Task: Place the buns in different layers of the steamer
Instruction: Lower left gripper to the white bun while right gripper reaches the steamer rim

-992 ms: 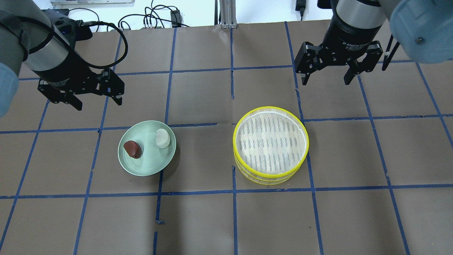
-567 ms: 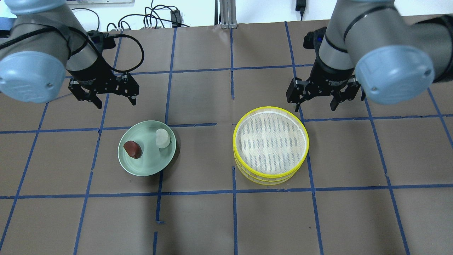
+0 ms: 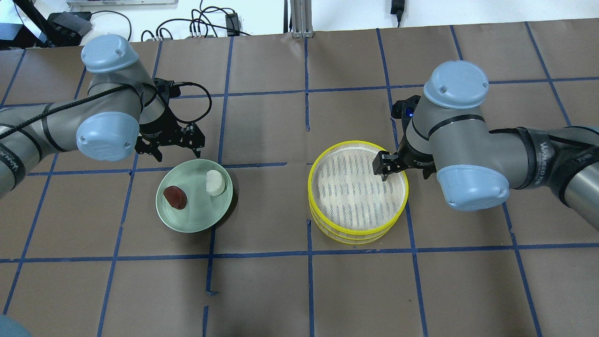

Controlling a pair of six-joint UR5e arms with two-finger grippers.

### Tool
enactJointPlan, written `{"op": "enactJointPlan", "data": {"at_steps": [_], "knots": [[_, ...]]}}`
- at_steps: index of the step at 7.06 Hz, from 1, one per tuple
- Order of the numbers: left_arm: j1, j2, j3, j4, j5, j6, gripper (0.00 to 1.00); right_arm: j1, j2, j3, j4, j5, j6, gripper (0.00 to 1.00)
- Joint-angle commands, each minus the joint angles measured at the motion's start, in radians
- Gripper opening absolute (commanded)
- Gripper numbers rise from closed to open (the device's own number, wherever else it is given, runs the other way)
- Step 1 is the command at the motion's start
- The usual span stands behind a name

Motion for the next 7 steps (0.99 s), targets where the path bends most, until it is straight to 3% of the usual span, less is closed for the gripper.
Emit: {"op": "enactJointPlan", "data": {"at_steps": [1,2,3,4,6,7], "knots": [[-0.056,-0.006,-0.039,0.024,-0.057,-0.095,1.0,-0.002,0.002,0.005,-0.009,-0.001,0.0,0.82],[-0.061,-0.006,-0.046,0.028,-0.06,-0.107,1.0,-0.002,0.002,0.004,-0.009,0.0,0.001,0.61],[-0.064,-0.02,-0.048,0.032,-0.06,-0.123,1.0,-0.002,0.0,0.004,-0.002,-0.003,0.001,0.26],[-0.067,-0.056,-0.048,0.085,-0.062,-0.129,1.0,-0.002,0.0,0.004,-0.002,-0.003,0.001,0.07],[-0.071,-0.096,-0.048,0.13,-0.056,-0.126,0.99,-0.002,0.0,0.002,-0.003,-0.003,0.003,0.06],[-0.074,-0.095,-0.05,0.132,-0.057,-0.133,0.83,0.001,-0.001,0.002,-0.003,-0.003,0.003,0.07]]}}
